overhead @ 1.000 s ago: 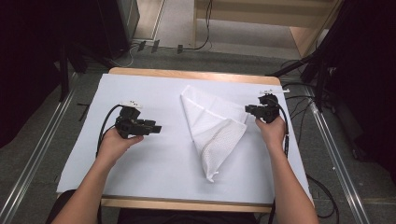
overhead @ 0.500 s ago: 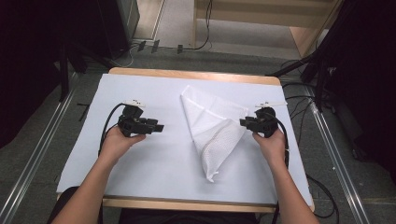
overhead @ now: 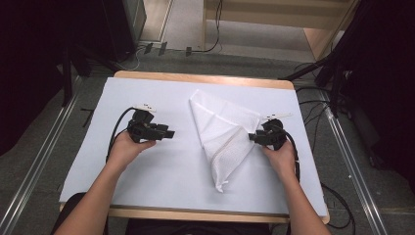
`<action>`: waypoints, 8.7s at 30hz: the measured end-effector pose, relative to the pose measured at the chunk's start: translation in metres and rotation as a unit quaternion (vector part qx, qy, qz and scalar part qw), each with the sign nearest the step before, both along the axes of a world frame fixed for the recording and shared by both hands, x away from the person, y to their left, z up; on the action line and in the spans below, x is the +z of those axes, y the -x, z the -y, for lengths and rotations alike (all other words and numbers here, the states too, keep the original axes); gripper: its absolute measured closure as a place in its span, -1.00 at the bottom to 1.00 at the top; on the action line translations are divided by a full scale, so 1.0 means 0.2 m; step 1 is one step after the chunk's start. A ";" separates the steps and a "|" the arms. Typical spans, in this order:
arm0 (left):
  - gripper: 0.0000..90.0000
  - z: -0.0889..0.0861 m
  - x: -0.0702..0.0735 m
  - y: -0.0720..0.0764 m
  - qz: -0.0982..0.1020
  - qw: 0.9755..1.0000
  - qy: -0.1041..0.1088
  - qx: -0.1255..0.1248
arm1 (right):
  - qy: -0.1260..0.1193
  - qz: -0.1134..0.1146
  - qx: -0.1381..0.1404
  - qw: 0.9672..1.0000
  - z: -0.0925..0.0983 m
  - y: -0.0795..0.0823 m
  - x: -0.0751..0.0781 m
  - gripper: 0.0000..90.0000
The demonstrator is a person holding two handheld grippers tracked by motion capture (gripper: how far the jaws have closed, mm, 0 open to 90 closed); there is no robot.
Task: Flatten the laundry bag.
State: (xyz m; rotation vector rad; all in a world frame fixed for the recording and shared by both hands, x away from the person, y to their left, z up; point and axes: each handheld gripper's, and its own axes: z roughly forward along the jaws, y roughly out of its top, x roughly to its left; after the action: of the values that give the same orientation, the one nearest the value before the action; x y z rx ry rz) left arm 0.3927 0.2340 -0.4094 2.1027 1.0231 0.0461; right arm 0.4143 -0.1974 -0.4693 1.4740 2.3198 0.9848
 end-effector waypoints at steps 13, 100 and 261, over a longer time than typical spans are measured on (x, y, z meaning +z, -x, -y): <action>0.22 0.00 0.00 0.00 0.000 1.000 -0.001 0.000 | -0.012 -0.006 0.008 1.000 -0.03 0.02 0.00 1.00; 0.11 -0.43 0.01 0.16 0.006 0.992 0.013 0.129 | -0.083 0.022 0.288 0.954 -1.16 0.09 0.29 0.64; 0.37 -0.27 -0.11 -0.04 -0.026 0.993 -0.011 0.118 | -0.039 0.047 0.041 0.997 -0.35 -0.26 0.13 0.72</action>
State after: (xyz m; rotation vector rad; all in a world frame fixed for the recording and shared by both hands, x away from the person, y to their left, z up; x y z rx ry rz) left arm 0.4014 0.2881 -0.4322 2.0028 1.3040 0.1199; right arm 0.4663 -0.1276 -0.4436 1.3385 2.3165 1.1515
